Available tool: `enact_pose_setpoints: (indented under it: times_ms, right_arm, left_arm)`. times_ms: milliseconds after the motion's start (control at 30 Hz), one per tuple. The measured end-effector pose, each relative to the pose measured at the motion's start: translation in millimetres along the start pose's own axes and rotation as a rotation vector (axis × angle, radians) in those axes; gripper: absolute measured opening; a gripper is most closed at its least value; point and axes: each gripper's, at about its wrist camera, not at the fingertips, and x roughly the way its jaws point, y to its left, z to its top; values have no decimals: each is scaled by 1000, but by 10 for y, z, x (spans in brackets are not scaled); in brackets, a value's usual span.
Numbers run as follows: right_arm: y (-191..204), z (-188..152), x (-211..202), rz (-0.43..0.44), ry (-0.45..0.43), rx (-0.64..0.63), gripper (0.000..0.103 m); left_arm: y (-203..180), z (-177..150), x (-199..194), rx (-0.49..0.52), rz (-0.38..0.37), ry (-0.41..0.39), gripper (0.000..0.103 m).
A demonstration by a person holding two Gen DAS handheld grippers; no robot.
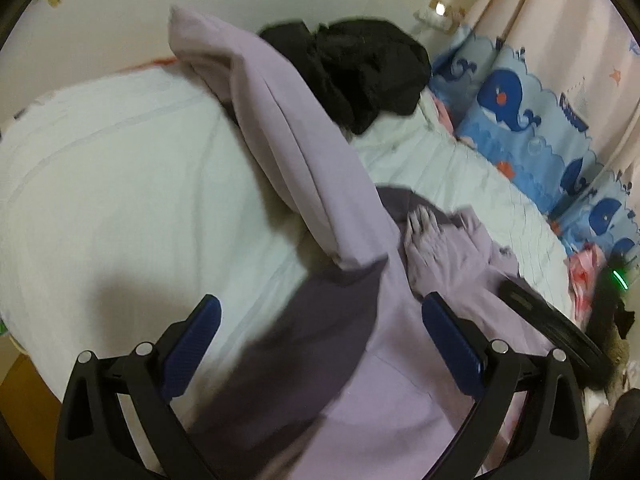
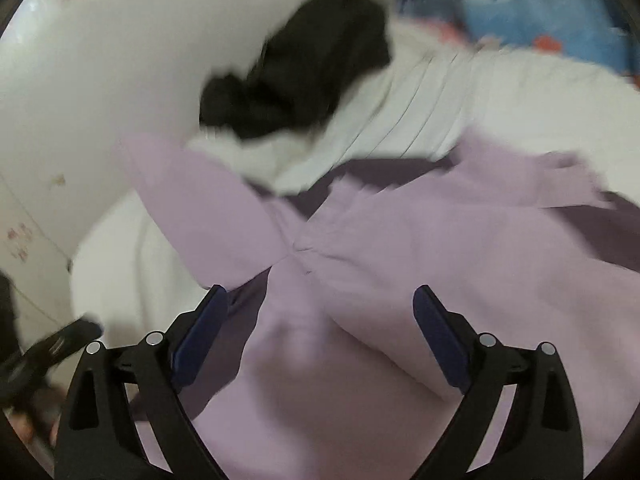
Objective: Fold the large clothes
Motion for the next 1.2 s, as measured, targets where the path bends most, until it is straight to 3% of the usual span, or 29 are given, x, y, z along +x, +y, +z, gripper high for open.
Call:
enact_pose_setpoints:
  times_ms: [133,267,400,500,600,667,733,800,833,867,900,933,1033,1100,1200]
  right_arm:
    - [-465,-485,-781,-107,-88,122,95]
    - [-1052,-1055,-1138,-124,-105,303,95]
    - [-1363,-1393,-1087,-83,-121,388,95]
    - [-1409,-1359,-1073,-59,-115,416,95]
    - [-1440,-1370,-946,-44,-106,408,95]
    - [-1444,-1375,-926,-44,-103,413,95]
    - [-1438,-1358,-931,-39,-109,427,95]
    - [-1419,-1339,-869,-37,-109,432,95]
    - [-1416,-1337,-868,-35,-111,436,95]
    - [-1408,-1328,-841,-32,-112,439,95]
    - [-1410,-1329,-853,-23,-113,445,95]
    - [-1406,-1325,-834,-16,-114,450,95]
    - [-1401,-1316,-847,3,-120,463,95]
    - [-1384,-1305,-863,19,-127,470,95]
    - [-1357,-1279,-927,51,-143,475,95]
  left_arm:
    - [238,330,-152,-58,-50,-54,96]
    - [457,968,-22,-120,-10,-54,96]
    - [698,1730,334,-203,68,12,96]
    - [797,2162,657,-224,153,44,96]
    - [1061,2405,950,-377,201,62,96]
    - [1265,2453,1133,-527,150,89,96]
    - [1377,2479,1269,-594,134,107,96]
    - [1463,2497,1354,-628,94,92,84]
    - [1492,2489,1368,-649,63,80,68]
    - [1523,2481,1384,-671,14,72,42]
    - [1532,2477,1401,-680,-66,63,29]
    - [1512,2493,1369,-666,-92,49,21]
    - [1358,2538,1168,-599,-151,-24,15]
    - [1266,2572,976,-568,-262,-89,15]
    - [872,2588,583,-441,-455,-169,15]
